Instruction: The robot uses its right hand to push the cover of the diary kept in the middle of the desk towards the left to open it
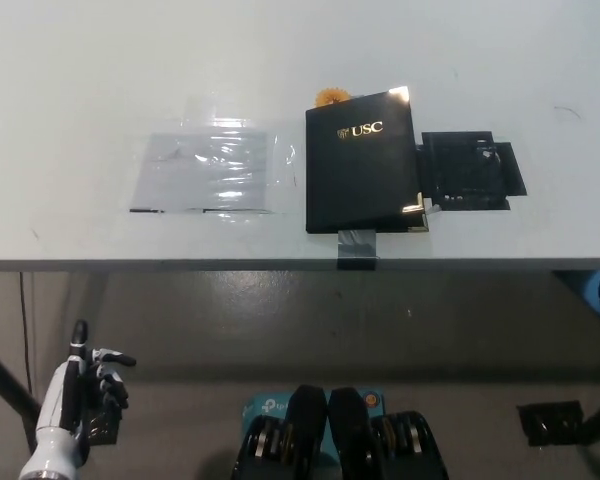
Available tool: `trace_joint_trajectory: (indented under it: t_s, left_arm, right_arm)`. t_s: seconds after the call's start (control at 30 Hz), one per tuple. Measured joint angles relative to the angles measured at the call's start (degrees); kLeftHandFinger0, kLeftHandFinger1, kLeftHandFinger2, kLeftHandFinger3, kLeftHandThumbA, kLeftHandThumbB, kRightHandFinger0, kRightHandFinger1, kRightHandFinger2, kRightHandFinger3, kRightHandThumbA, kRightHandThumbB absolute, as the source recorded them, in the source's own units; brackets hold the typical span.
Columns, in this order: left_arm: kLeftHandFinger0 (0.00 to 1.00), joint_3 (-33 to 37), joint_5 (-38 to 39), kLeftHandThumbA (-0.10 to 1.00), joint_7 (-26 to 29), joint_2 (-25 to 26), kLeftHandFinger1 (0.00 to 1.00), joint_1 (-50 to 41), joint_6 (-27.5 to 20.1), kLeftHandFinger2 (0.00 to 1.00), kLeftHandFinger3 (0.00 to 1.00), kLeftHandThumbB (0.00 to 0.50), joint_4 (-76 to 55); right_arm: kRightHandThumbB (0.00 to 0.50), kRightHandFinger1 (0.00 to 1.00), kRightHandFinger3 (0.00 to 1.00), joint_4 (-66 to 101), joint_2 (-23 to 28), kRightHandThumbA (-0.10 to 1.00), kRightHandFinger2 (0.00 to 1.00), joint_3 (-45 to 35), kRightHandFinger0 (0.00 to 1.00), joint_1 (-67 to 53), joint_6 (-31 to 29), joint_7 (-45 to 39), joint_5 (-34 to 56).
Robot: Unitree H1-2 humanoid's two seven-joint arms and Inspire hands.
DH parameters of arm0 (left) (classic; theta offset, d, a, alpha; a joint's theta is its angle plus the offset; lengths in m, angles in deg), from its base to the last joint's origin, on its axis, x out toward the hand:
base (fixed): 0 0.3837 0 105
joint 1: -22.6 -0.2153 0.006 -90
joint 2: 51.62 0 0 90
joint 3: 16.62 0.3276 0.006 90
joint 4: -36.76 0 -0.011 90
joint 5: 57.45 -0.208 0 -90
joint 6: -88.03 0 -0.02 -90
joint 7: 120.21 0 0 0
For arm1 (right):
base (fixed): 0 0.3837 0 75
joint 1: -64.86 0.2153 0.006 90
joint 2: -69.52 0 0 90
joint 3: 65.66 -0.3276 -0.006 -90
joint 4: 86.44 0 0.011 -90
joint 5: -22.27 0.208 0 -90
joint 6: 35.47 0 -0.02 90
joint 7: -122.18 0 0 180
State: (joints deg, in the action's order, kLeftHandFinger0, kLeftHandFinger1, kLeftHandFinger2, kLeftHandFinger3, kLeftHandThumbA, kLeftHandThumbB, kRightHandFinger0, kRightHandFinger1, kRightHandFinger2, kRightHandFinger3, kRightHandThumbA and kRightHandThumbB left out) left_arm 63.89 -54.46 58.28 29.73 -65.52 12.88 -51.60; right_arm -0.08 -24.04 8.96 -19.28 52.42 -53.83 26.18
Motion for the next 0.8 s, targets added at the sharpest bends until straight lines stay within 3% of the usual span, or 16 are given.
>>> trace_joint_trajectory:
  t_s: [0.07, 0.2, 0.23, 0.43, 0.47, 0.57, 0.73, 0.8]
  left_arm:
    - [0.19, 0.0, 0.0, 1.00, 0.0, 0.0, 0.20, 0.0, 0.2, 0.19, 0.35, 0.447, 0.0]
    - [0.18, 0.0, 0.0, 1.00, 0.0, 0.0, 0.20, 0.0, 0.3, 0.18, 0.36, 0.488, 0.0]
    - [0.19, 0.0, 0.0, 1.00, 0.0, 0.0, 0.21, 0.0, 0.3, 0.19, 0.35, 0.500, 0.0]
    - [0.17, 0.0, 0.0, 1.00, 0.0, 0.0, 0.19, 0.1, 0.4, 0.17, 0.33, 0.493, 0.0]
    - [0.17, 0.0, 0.0, 1.00, 0.0, 0.0, 0.19, 0.1, 0.4, 0.18, 0.33, 0.494, 0.0]
    - [0.16, 0.0, 0.0, 1.00, 0.0, 0.0, 0.19, 0.1, 0.4, 0.16, 0.31, 0.500, 0.0]
    - [0.19, 0.0, 0.2, 1.00, 0.0, -0.1, 0.21, 0.2, 0.4, 0.19, 0.32, 0.500, 0.0]
    - [0.16, 0.1, 0.2, 1.00, 0.0, -0.2, 0.19, 0.2, 0.4, 0.18, 0.32, 0.466, 0.0]
  right_arm:
    - [0.200, 0.65, 0.80, 4.8, 0.2, 0.99, 0.72, 1.2, 0.57, 1.5, 0.8, -0.5, 0.0]
    - [0.150, 0.67, 0.81, 11.9, 0.7, 1.00, 0.73, 3.7, 0.58, 4.9, 2.8, -1.3, -0.2]
    - [0.084, 0.69, 0.84, 13.8, 0.8, 1.00, 0.75, 4.4, 0.64, 6.3, 3.7, -1.5, -0.2]
    - [0.143, 0.67, 0.81, 23.0, 0.5, 1.00, 0.72, 8.2, 0.59, 13.6, 9.8, -2.3, -0.3]
    - [0.131, 0.66, 0.81, 23.5, 0.4, 1.00, 0.72, 8.7, 0.59, 14.5, 10.5, -2.4, -0.3]
    - [0.112, 0.68, 0.87, 23.3, -0.4, 1.00, 0.75, 9.6, 0.61, 17.0, 13.1, -2.5, -0.1]
    - [0.141, 0.75, 0.96, 19.2, -3.1, 1.00, 0.84, 8.6, 0.68, 20.4, 17.6, -2.2, 1.5]
    - [0.150, 0.76, 0.97, 16.2, -4.9, 1.00, 0.85, 6.4, 0.69, 22.0, 19.6, -1.6, 2.9]
